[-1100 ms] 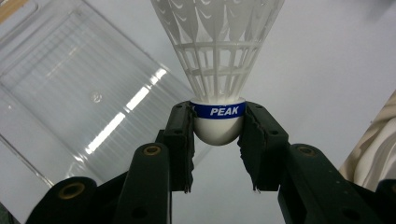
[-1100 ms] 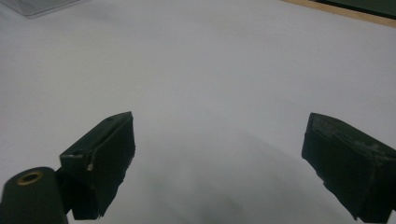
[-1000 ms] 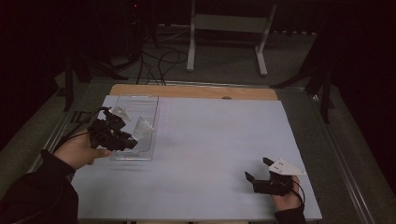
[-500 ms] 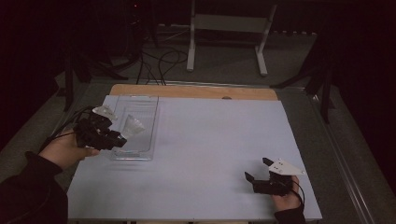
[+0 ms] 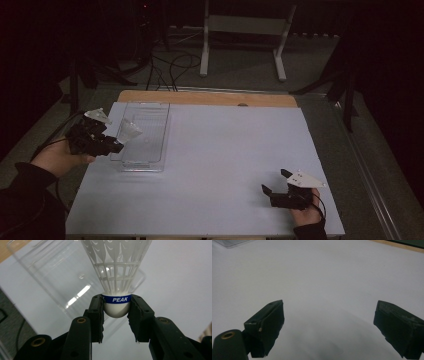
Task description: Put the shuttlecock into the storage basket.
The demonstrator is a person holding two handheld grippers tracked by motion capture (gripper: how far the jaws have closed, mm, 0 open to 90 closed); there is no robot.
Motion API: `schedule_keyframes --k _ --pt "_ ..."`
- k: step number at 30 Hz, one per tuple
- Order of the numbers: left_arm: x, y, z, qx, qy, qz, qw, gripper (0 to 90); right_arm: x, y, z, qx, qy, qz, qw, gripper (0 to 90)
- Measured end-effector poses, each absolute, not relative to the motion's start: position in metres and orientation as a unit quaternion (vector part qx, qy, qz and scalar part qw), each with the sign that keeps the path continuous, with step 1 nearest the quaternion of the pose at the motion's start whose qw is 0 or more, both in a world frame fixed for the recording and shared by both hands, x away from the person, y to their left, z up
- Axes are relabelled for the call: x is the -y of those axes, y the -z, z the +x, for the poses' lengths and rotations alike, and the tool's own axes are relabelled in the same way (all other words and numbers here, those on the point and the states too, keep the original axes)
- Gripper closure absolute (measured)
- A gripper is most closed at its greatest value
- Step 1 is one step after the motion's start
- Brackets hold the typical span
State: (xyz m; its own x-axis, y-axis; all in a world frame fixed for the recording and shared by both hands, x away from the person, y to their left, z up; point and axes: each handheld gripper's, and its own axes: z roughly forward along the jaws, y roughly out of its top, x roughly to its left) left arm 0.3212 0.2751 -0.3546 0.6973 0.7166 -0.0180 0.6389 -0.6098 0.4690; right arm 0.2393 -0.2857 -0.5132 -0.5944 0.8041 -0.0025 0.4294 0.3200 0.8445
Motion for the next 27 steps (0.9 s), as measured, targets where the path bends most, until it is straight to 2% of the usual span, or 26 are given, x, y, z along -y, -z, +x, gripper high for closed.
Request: schedule_keyframes --k 10,27 --pt "-0.290 0.366 0.328 -0.392 -0.080 0.887 0.233 66.0 0.286 0.513 0.240 -0.783 -0.429 0.393 0.217 9.3" --pt "-0.290 0.384 0.334 -0.390 -0.078 0.891 0.221 66.0 0.285 0.514 0.240 -0.784 -0.429 0.394 0.215 9.3"
